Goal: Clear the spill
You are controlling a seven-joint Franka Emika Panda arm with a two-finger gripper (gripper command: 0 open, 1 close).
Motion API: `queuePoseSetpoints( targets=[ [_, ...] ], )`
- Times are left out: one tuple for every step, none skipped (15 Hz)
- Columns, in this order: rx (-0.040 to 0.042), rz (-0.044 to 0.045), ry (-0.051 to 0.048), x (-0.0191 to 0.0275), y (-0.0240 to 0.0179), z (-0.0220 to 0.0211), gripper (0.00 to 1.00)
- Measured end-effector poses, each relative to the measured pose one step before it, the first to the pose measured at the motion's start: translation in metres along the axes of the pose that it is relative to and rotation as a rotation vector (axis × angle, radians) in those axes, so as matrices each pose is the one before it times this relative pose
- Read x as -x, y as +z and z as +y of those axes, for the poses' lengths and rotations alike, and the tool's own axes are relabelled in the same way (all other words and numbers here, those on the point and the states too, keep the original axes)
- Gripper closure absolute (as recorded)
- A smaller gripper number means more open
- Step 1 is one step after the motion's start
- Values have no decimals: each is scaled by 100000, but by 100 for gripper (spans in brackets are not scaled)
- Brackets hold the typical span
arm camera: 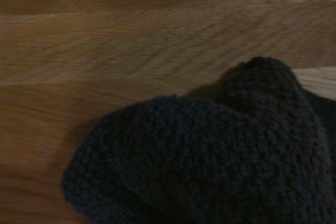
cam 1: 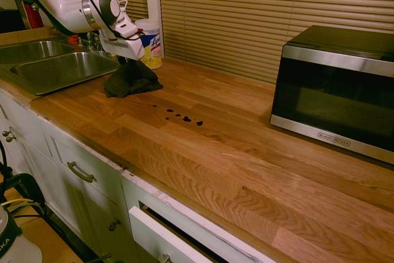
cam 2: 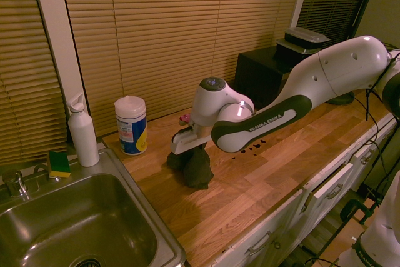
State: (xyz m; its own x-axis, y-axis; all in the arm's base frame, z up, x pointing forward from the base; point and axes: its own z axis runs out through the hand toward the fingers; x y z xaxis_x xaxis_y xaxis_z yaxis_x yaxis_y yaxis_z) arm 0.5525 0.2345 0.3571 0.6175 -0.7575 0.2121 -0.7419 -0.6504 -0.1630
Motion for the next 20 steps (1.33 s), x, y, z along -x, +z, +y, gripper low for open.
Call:
queuePoseSetpoints(
  targets=[
    [502, -26, 28, -953, 67, 391, 100],
    [695, 194, -9, -800, 115, 590, 100],
    [1015, 33, 430, -830, 148, 895, 100],
    [1060, -205, 599, -803, 68, 1146, 100],
    [1017, -689, 1152, -713, 16, 1292, 100],
    [1101, -870, 1263, -713, 74, 1451, 100],
    [1049, -359, 1092, -517, 148, 1486, 100],
    [704, -134, 1058, -333, 45, 1310, 100],
    [615, 149, 1156, -393, 80, 1277, 100],
    [456, 158, 970, -514, 135, 1113, 100],
    [492, 276, 1065, -546, 66, 863, 100],
    [185, 662, 1001, -704, 168, 763, 100],
    [15, 896, 939, -735, 155, 767, 100],
    [147, 1218, 526, -790, 129, 672, 100],
    [363, 1251, 977, -990, 195, 776, 100],
    [668, 849, 1188, -1071, 148, 693, 100],
    [704, 630, 1128, -1104, 212, 704, 100],
    [218, 487, 1399, -1085, 212, 767, 100],
    [294, 307, 1251, -959, 155, 751, 100],
    [640, 259, 1136, -1036, 182, 761, 100]
  ],
)
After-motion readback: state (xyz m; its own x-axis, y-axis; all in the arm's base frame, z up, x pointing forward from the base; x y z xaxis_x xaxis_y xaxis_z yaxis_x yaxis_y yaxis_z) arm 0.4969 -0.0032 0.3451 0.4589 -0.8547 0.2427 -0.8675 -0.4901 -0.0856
